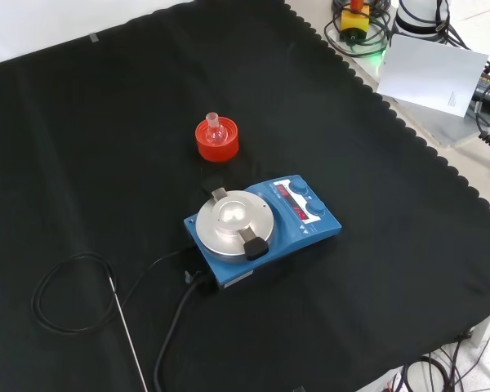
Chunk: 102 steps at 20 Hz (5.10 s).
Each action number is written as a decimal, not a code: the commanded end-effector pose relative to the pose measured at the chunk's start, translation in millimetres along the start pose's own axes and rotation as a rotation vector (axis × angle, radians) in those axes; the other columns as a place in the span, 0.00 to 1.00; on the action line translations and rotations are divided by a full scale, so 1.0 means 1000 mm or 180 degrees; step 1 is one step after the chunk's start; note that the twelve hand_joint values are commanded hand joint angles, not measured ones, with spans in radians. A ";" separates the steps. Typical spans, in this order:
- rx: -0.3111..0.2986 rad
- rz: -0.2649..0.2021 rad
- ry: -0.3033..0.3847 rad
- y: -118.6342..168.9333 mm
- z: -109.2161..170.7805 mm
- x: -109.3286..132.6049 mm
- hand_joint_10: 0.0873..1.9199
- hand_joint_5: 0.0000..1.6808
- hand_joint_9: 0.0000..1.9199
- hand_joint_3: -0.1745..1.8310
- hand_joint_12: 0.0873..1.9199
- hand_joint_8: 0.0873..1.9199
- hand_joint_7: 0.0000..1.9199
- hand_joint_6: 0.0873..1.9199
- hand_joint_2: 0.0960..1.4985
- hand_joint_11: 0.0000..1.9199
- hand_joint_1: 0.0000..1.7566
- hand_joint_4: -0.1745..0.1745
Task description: Pick up the round-bottom flask.
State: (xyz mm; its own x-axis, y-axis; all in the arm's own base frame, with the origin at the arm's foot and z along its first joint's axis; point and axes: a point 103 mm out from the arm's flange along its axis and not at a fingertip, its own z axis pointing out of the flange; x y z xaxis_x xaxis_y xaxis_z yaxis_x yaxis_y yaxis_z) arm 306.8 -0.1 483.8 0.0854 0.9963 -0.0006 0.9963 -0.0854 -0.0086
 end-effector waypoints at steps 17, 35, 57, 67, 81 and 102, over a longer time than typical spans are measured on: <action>0.0067 0.0167 0.0057 0.016 0.034 -0.027 0.33 0.21 0.12 0.23 0.71 0.28 0.05 0.12 0.83 0.03 0.09 0.47; 0.0480 0.0346 0.0293 0.146 0.190 -0.072 0.33 0.25 0.14 0.21 0.72 0.29 0.07 0.12 0.82 0.03 0.14 0.43; 0.0913 0.0385 0.0733 0.162 0.303 -0.065 0.34 0.25 0.19 0.19 0.71 0.31 0.09 0.08 0.65 0.08 0.37 0.43; 0.1022 0.0307 0.0763 0.150 0.323 -0.054 0.34 0.31 0.21 0.36 0.71 0.33 0.10 0.02 0.45 0.10 0.47 0.43; 0.1084 0.0232 0.0693 0.131 0.341 -0.049 0.33 0.34 0.25 0.38 0.71 0.33 0.12 0.03 0.39 0.12 0.49 0.44; 0.0825 0.0223 0.0707 0.150 0.370 -0.033 0.31 0.37 0.28 0.41 0.70 0.33 0.15 0.30 0.36 0.15 0.54 0.40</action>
State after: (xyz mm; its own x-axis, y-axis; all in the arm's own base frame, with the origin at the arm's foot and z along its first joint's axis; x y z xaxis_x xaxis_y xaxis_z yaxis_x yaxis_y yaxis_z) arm 448.2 -49.8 117.6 0.1826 0.9629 0.1988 0.9531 -0.1237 -0.2763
